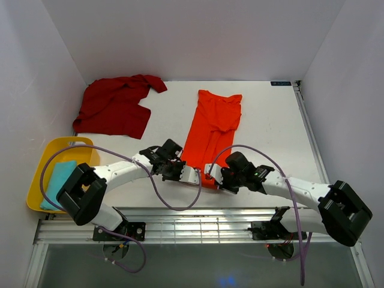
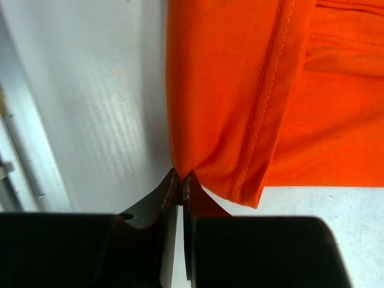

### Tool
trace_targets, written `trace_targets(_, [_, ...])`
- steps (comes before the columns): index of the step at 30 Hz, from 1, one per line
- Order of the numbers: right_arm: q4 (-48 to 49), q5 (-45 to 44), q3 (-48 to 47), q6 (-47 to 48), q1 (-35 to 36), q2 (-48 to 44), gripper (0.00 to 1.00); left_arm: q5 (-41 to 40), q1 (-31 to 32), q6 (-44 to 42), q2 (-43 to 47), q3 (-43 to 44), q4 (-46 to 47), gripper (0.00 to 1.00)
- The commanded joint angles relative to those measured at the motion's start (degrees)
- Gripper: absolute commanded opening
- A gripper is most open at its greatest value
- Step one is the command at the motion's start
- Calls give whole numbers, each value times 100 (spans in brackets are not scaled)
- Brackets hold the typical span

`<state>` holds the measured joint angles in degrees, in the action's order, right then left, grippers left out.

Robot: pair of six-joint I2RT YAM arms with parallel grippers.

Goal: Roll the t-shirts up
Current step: Roll the T-shirt to the center of the board.

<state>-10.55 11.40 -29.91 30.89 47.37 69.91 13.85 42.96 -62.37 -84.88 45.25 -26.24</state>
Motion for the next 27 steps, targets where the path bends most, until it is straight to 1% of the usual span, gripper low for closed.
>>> trace_targets(1, [-1237, 801, -339, 337, 26, -319, 8, 820, 98, 373, 498, 439, -1321, 0])
trace_targets(2, [-1526, 890, -375, 443, 44, -372, 8, 1048, 186, 470, 568, 458, -1453, 0])
trace_targets(6, [-1880, 1022, -559, 610, 52, -829, 8, 1427, 344, 752, 692, 493, -2269, 0])
trace_targets(10, [-1907, 952, -464, 646, 35, -883, 8, 1595, 318, 1349, 517, 756, -2456, 0])
trace_targets(13, [-1776, 803, -559, 532, -44, -742, 8, 1735, 126, 1587, 113, 1195, -2526, 0])
trace_targets(18, [-1512, 1083, -744, 312, -553, -418, 8, 1946, -490, 1544, -764, 2125, -2868, 0])
trace_targets(23, [-1065, 1260, -806, 84, -1054, -241, 8, 1806, -902, 1421, -1390, 2725, -3054, 0])
trace_targets(27, [-783, 1374, -797, -31, -1248, 57, 8, 1701, -1044, 1394, -1724, 2980, -3063, 0])
